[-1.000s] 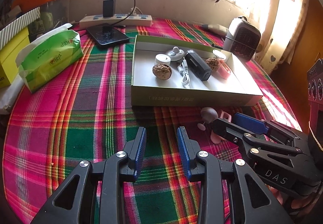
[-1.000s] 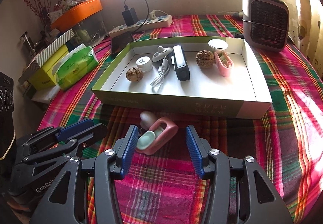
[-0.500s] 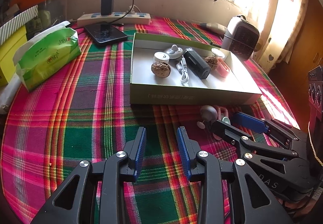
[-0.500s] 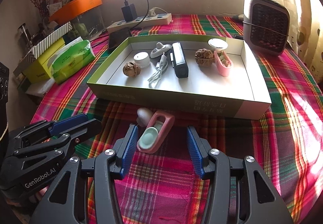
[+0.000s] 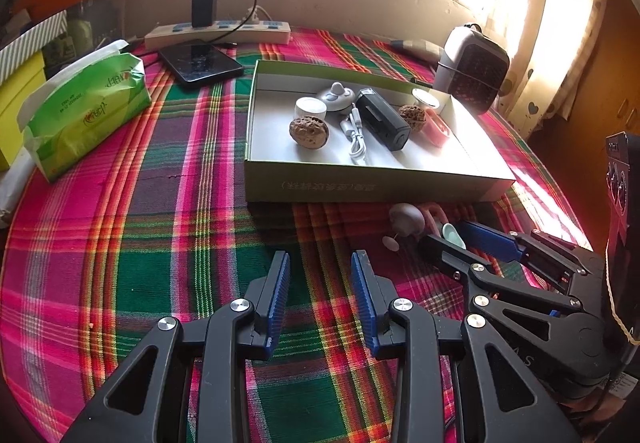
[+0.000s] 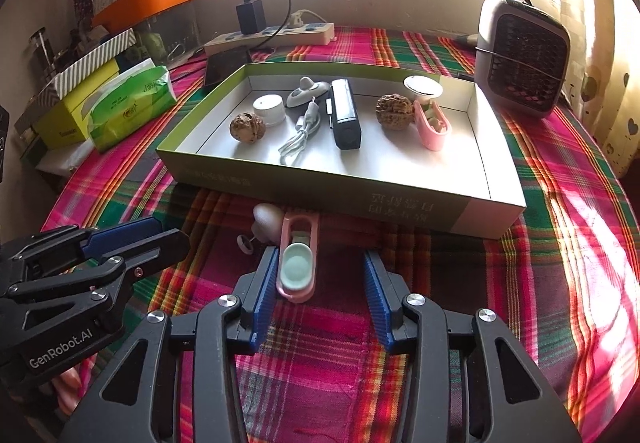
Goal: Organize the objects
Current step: 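Close the right gripper on the pink-and-teal holder, then grasp the white mushroom-shaped knob with the left gripper while the right holds the pink holder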
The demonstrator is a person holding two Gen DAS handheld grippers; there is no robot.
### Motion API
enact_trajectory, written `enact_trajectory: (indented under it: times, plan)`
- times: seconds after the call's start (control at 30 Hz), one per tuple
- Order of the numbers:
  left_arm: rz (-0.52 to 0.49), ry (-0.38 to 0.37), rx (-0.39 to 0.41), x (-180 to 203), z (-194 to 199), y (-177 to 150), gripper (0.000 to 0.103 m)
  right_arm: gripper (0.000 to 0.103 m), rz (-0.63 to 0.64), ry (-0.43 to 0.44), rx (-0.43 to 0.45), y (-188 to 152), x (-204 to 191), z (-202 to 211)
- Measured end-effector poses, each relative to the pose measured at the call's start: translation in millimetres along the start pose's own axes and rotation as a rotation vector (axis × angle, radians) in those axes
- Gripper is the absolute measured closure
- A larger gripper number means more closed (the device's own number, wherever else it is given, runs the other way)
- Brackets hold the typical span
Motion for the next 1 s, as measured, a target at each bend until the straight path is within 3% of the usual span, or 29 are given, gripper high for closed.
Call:
enact_trajectory:
  times: [0.1, 0.23, 0.57, 1.0]
  plan:
    - [-0.003, -0.016, -0.003, 3, -1, 1, 0.073, 0.079, 0.009, -0.003, 0.001, 0, 1, 1]
    - [-0.015, -0.032, -0.004, 8, -2, 3, 0.073, 0.084, 0.012, 0.008, 0.001, -1, 3, 3]
    - [-0.057, -0.081, -0.028, 25, -11, 6, 0.073, 0.084, -0.006, 0.003, 0.010, -4, 17, 9]
    - [-0.139, -0.079, -0.051, 47, -25, 11, 0.070, 0.084, -0.035, -0.010, 0.008, -8, 36, 15]
Point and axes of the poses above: each gripper's, at about its wrist camera, not at the fingertips, and z roughly against the way its jaws point, x to its right, y to its top, the point moved 4 cm from there along -z, roughly the way its jaws point, and after that the axes turned 9 degrees about x, right-handed, at the moved point
